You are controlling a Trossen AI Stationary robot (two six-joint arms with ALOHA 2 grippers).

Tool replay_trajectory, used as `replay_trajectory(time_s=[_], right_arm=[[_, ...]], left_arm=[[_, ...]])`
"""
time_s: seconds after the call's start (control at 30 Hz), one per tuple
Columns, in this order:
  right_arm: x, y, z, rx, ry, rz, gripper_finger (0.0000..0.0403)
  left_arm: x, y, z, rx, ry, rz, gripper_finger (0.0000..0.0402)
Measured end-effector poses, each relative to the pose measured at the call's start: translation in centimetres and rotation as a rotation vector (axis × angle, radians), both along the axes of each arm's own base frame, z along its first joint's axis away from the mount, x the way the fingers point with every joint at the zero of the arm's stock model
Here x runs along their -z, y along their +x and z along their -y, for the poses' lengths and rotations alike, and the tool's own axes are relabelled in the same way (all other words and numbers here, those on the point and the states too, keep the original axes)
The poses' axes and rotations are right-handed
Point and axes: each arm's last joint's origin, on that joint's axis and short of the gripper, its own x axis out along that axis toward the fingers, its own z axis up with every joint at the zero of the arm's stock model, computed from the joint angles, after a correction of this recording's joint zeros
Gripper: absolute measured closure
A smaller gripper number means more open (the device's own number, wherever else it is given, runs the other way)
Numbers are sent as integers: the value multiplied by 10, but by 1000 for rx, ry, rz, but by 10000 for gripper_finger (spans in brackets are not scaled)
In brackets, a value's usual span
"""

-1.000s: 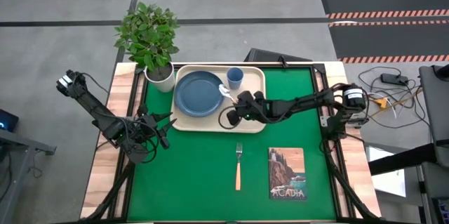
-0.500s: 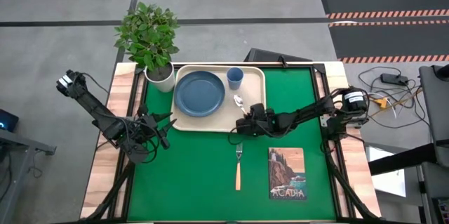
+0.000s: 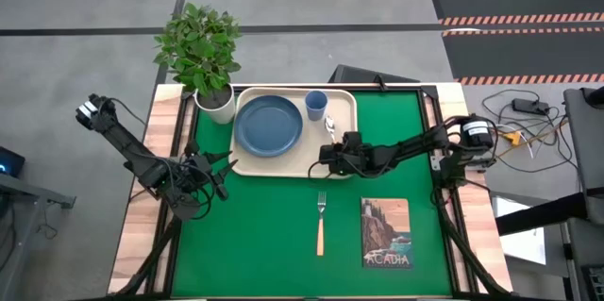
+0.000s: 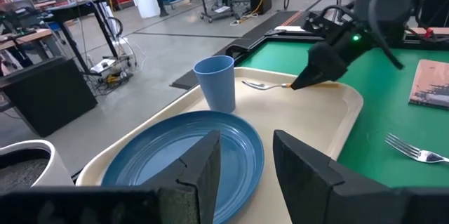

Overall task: Pick and place plate/cup/fork/spoon on tray
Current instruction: Put the yellow spoon on the white serving tray to the right of the blue plate

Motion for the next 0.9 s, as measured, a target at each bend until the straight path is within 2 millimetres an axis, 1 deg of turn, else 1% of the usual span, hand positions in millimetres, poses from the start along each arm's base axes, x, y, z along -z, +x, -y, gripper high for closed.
replay_trajectory(time_s=[0.13, 0.4, 0.5, 0.57, 0.67, 0.73, 0.83, 0.9], right_arm=[[0, 0, 3, 30, 23, 29, 331], [0, 1, 3, 12, 11, 13, 250], [-2, 0, 3, -37, -9, -22, 229], [-8, 0, 3, -107, -42, -69, 223], [-20, -1, 6, -180, -64, -91, 228], [-30, 1, 14, -245, -27, -80, 247], [-42, 8, 28, -361, 21, -63, 296], [-48, 13, 37, -429, -2, -90, 335]], left_arm=[[0, 0, 0, 4, 18, -14, 288], [0, 0, 0, -9, 32, -5, 288], [-1, 0, -1, -18, 39, 1, 288], [-1, 0, -1, -21, 41, 3, 288], [-1, 0, -1, -21, 41, 3, 288], [-1, 0, -1, -23, 43, 4, 288], [-1, 0, -1, -24, 44, 5, 288], [-1, 0, -1, -21, 55, -3, 288]])
